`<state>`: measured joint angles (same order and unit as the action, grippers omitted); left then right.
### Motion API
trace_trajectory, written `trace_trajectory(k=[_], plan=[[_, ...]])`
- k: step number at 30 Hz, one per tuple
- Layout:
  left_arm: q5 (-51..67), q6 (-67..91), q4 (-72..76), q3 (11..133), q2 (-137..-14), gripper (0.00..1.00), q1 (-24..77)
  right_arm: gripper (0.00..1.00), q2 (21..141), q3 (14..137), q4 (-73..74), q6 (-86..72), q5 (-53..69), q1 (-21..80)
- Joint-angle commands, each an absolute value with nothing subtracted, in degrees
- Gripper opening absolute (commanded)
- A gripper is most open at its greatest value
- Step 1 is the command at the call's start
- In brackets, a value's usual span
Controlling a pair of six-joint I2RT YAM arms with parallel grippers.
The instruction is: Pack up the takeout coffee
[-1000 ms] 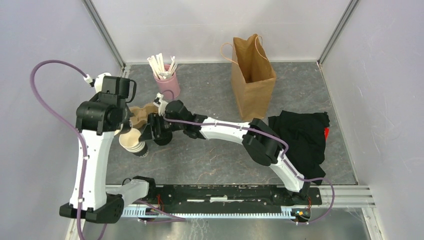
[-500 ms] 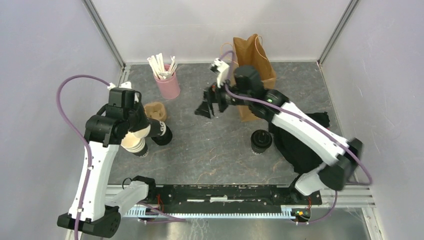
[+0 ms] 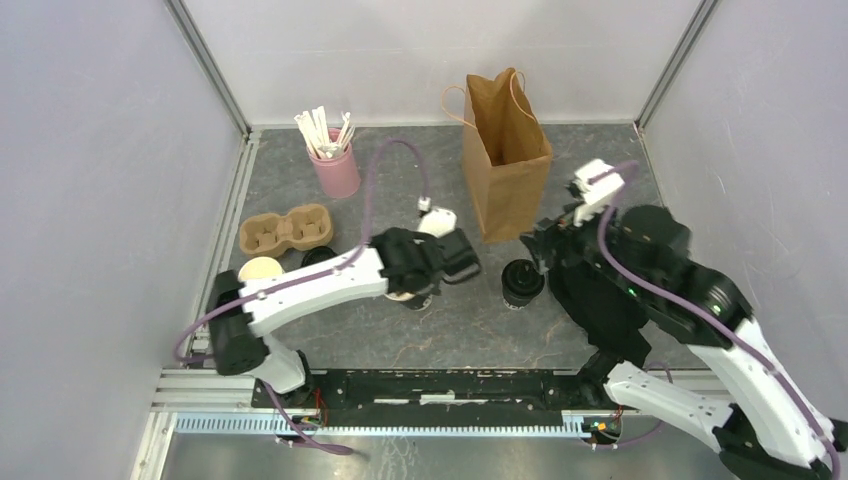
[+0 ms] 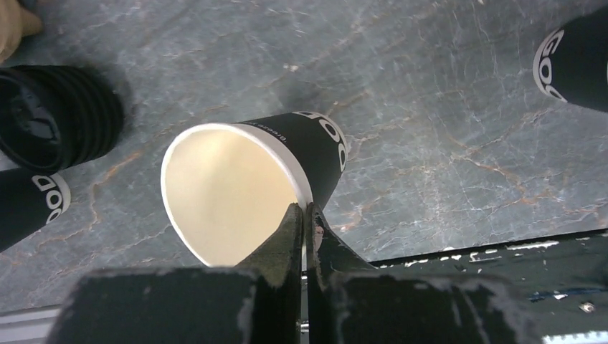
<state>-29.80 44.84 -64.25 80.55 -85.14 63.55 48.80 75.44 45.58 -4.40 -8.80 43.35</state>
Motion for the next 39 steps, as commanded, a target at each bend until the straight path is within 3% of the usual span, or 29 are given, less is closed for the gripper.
trace_trajectory(k=[1,6,12,14,20,22,26,30,35,39], plan=[[-37.42,51.31,-65.36,87.12,-93.03,0.02,67.81,0.98,41.2,72.21,46.01,-6.41,-21.64,43.33],[-38.92,53.37,-72.34,95.11,-102.74,0.02,71.02,0.98,37.92,70.06,46.9,-9.05,-22.86,43.28],[-34.25,52.27,-69.38,94.29,-104.55,0.07,71.72,0.98,34.26,68.32,48.99,-12.57,-22.83,43.33],[-33.09,52.18,-69.2,94.46,-104.57,0.17,71.79,0.98,33.19,68.09,49.29,-13.45,-22.65,43.29],[-33.14,51.65,-69.55,93.01,-97.72,0.64,71.25,0.98,32.11,66.53,49.56,-15.87,-20.04,43.33],[-33.42,51.25,-70.19,91.51,-94.31,0.69,69.73,0.98,31.92,66.01,49.46,-16.46,-19.52,43.33],[-31.64,49.13,-69.11,84.08,-84.57,0.77,59.82,0.98,31.88,65.22,49.14,-17.39,-18.55,43.31],[-20.04,40.56,-59.28,73.86,-73.99,0.98,42.44,0.98,32.0,64.05,48.3,-17.95,-16.51,43.32],[-11.3,31.81,-56.49,69.4,-73.59,0.99,24.49,0.98,32.51,62.76,48.1,-18.21,-14.36,43.29],[-2.99,25.35,-53.29,68.11,-76.7,0.91,15.38,0.98,32.48,62.73,47.94,-18.57,-13.93,43.32]])
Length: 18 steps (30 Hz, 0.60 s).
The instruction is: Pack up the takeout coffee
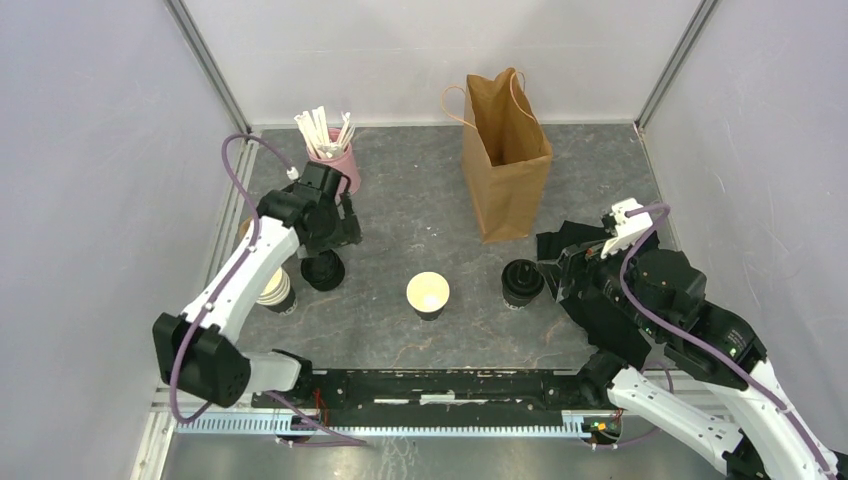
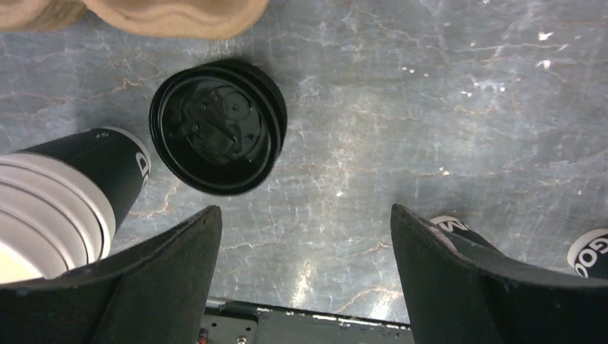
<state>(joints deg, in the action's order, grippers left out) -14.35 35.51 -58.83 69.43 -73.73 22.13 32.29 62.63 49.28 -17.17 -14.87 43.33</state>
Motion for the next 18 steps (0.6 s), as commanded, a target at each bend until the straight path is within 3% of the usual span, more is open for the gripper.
trace_trajectory(k=[1,8,18], plan=[[-0.91,24.34,-52.81,68.11,-77.71,0.85,13.35,0.98,32.52,62.78,48.12,-18.62,-13.92,43.29],[3.91,21.63,-51.02,69.52,-84.73,0.63,8.42,0.98,31.87,63.07,49.14,-19.25,-15.0,43.35],[3.65,22.23,-50.87,69.04,-90.18,0.51,7.73,0.98,30.86,63.44,51.0,-18.62,-16.97,43.33]])
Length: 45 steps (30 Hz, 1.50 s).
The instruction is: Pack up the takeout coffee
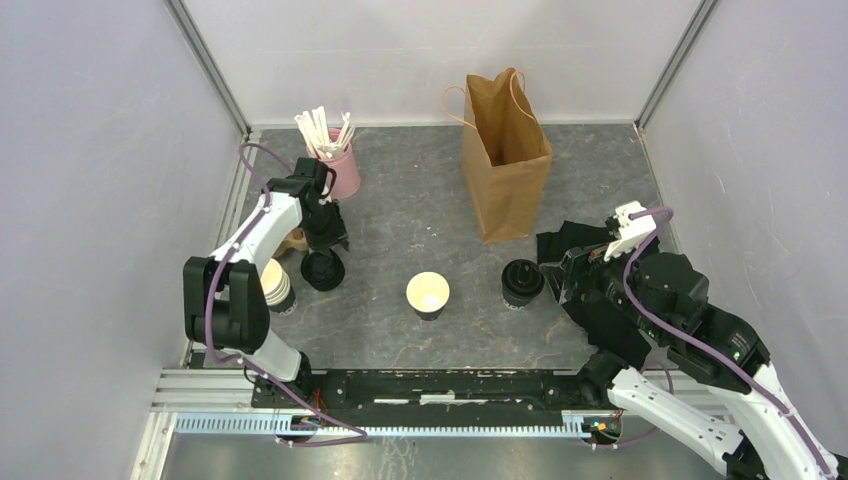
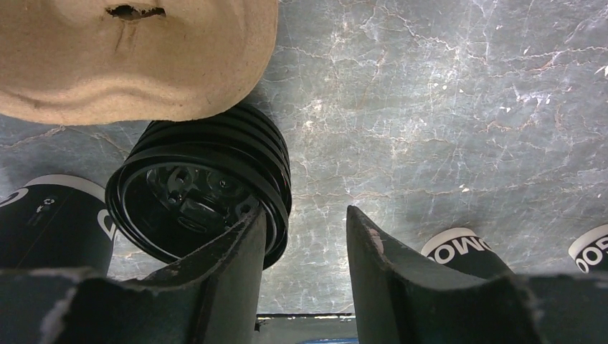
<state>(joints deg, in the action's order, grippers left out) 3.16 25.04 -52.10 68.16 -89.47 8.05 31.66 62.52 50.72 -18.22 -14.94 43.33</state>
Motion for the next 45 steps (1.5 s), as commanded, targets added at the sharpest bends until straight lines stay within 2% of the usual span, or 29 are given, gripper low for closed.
trace_trajectory(k=[1,7,13,23,30,45], plan=[[3.63,22.24,-50.87,68.96,-90.37,0.51,7.73,0.98,30.77,63.4,51.03,-18.5,-17.01,43.35],[2.33,22.08,-51.16,68.32,-90.86,0.46,7.73,0.98,31.16,63.51,50.85,-17.0,-16.9,43.32],[0.89,21.87,-52.01,68.14,-90.47,0.34,7.73,0.98,31.88,63.7,50.45,-15.68,-16.21,43.26],[0.18,21.28,-52.94,66.32,-88.52,0.32,7.73,0.98,32.6,63.19,48.87,-14.05,-15.15,43.25],[-1.91,21.37,-54.46,67.35,-87.78,0.22,7.76,0.98,32.88,63.17,48.56,-13.31,-14.8,43.31],[-0.68,21.75,-62.28,73.58,-81.05,0.16,7.73,0.98,32.7,62.99,48.68,-12.6,-15.0,43.35]])
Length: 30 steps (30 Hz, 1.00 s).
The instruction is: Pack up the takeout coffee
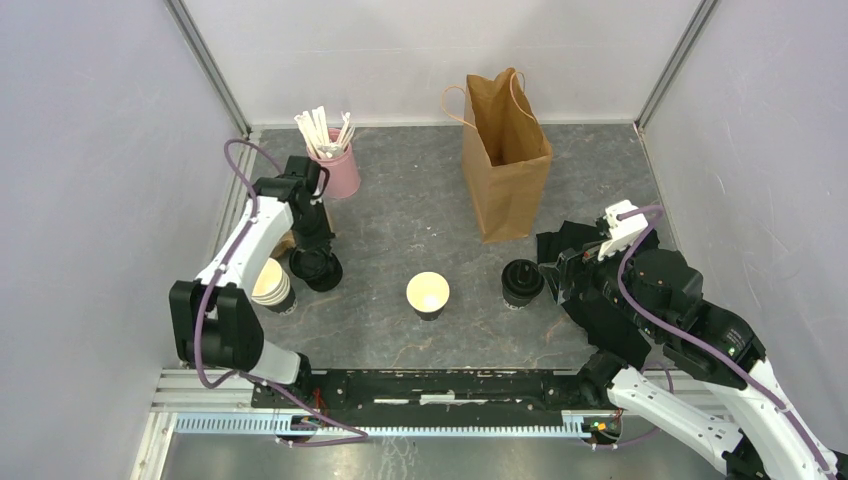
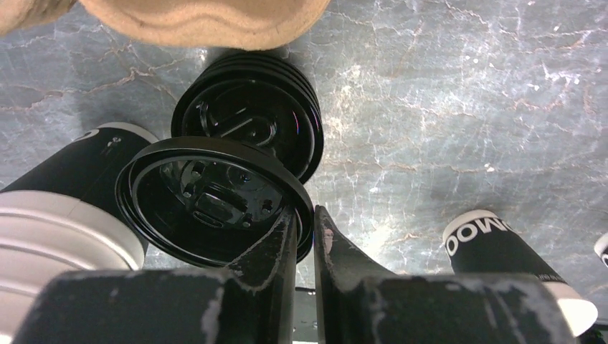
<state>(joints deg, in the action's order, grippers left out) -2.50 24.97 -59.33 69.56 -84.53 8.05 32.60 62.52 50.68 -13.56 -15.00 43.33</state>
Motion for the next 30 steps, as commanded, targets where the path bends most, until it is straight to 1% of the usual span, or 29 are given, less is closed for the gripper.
trace_trajectory(k=[1,3,5,8,11,16,20,24,30], plan=[[2.29,22.41,-62.54,74.71,-80.07,0.16,7.73,0.98,32.89,63.17,48.56,-12.45,-14.55,43.31],[10.68,24.97,-61.06,76.63,-76.69,0.15,7.79,0.98,34.14,63.66,47.52,-11.83,-10.78,43.32],[21.92,29.71,-55.46,76.62,-72.6,0.15,7.82,0.98,36.53,64.03,45.51,-11.97,-4.49,43.31],[35.11,41.26,-39.63,71.95,-64.98,0.14,8.18,0.98,40.71,63.53,41.32,-13.48,4.64,43.32],[42.16,55.2,-20.64,64.73,-58.45,0.13,8.48,0.98,45.32,64.49,35.65,-17.07,11.6,43.29],[47.78,70.27,0.22,57.25,-51.83,0.13,11.0,0.98,51.92,70.08,25.16,-24.48,20.69,43.32],[47.76,77.45,10.99,53.18,-48.0,0.12,15.28,0.98,56.17,71.25,16.16,-32.09,28.09,43.34],[47.11,78.57,14.06,52.33,-46.88,0.13,20.15,0.98,59.32,70.13,8.32,-39.89,31.03,43.18],[47.67,77.74,14.69,52.41,-47.0,0.13,23.77,0.98,62.44,68.6,0.85,-49.07,32.35,43.05]])
